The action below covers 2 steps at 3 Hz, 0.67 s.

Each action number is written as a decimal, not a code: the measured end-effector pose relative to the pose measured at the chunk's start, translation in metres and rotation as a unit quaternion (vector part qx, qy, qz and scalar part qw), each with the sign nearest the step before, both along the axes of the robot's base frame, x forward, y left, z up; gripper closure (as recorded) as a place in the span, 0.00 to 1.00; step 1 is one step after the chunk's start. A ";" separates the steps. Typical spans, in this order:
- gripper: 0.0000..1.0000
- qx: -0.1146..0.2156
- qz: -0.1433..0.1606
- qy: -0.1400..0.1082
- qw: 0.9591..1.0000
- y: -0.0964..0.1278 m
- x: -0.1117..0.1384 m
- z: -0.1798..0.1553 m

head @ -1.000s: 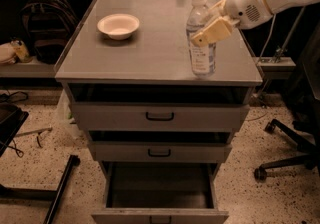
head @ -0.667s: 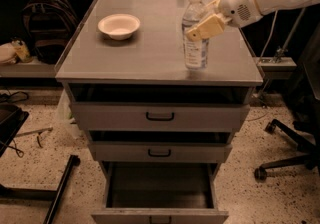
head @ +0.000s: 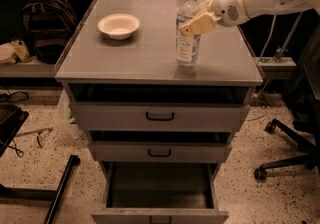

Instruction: Pick blue plastic bottle from bottom drawer and place on counter

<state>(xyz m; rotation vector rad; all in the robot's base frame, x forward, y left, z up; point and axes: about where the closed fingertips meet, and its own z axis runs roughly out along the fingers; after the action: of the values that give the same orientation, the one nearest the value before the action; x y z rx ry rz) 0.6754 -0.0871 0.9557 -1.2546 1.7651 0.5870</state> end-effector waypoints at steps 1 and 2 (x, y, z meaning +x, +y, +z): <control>1.00 0.013 -0.003 0.004 1.000 0.002 0.009 -0.005; 1.00 0.022 -0.006 0.011 1.000 0.001 0.014 -0.013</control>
Offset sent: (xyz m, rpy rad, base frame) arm 0.0191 -0.0061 -0.0194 0.0635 0.0334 -0.0286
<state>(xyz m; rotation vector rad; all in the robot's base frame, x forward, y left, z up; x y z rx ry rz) 0.6893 -0.0860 0.9422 -1.2113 1.7671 0.6316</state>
